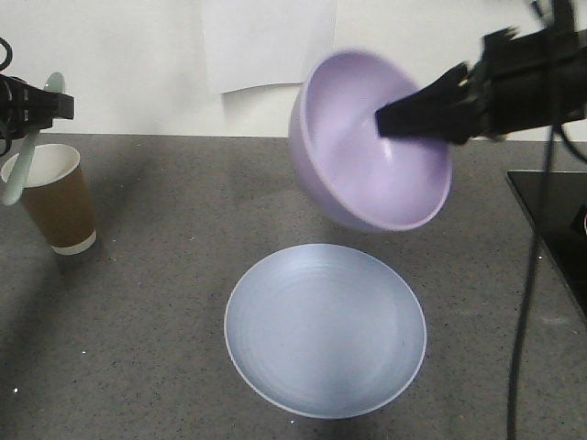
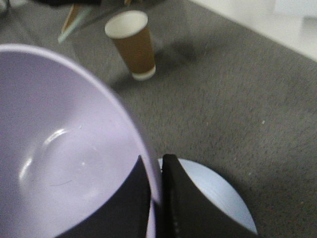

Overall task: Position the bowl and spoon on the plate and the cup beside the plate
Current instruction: 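Swing the right gripper down, lowering the lavender bowl onto the plate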

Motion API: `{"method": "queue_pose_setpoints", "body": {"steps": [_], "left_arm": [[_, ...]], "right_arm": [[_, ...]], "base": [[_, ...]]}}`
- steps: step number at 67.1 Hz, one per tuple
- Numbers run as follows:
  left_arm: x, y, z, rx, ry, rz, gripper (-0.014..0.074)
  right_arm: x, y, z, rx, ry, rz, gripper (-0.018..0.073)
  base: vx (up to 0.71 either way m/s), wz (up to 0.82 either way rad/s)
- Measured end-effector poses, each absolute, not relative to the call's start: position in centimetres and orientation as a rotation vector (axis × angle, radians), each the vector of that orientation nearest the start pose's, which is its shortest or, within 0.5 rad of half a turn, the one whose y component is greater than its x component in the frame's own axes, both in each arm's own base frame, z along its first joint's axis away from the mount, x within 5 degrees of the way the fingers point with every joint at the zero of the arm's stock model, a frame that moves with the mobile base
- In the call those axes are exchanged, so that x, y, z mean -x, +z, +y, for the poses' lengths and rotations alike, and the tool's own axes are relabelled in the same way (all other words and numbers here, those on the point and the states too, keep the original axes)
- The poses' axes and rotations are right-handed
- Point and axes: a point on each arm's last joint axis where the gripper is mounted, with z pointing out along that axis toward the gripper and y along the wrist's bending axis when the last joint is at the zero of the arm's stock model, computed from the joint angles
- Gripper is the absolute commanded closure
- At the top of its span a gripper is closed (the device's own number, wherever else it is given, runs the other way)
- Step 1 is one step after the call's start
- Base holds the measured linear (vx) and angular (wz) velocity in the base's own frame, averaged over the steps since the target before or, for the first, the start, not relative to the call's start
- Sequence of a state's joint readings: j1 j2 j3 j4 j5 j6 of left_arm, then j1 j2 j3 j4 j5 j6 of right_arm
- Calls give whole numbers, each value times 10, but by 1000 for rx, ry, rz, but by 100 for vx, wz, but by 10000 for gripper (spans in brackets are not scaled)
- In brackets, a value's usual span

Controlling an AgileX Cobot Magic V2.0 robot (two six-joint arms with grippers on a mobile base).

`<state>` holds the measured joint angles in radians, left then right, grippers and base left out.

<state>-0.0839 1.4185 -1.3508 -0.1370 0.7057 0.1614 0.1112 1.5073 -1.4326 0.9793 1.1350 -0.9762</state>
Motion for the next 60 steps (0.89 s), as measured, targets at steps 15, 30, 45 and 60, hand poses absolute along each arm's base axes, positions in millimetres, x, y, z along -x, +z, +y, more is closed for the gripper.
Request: {"method": "queue_pose_setpoints", "body": {"steps": [15, 30, 45, 60], "left_arm": [[-314, 378, -35, -206, -114, 2242, 602], [-314, 378, -35, -206, -114, 2243, 602], [-314, 378, -35, -206, -115, 2245, 602], [-314, 377, -35, -206, -115, 2246, 602]], "right_arm": [[-330, 317, 141, 1066, 766, 2257, 564], [-349, 267, 148, 1094, 740, 2424, 564], [-357, 239, 149, 1086, 749, 2524, 561], [-358, 228, 150, 1096, 769, 2568, 542]], "base": [[0, 0], [0, 0], [0, 0], [0, 0]]}}
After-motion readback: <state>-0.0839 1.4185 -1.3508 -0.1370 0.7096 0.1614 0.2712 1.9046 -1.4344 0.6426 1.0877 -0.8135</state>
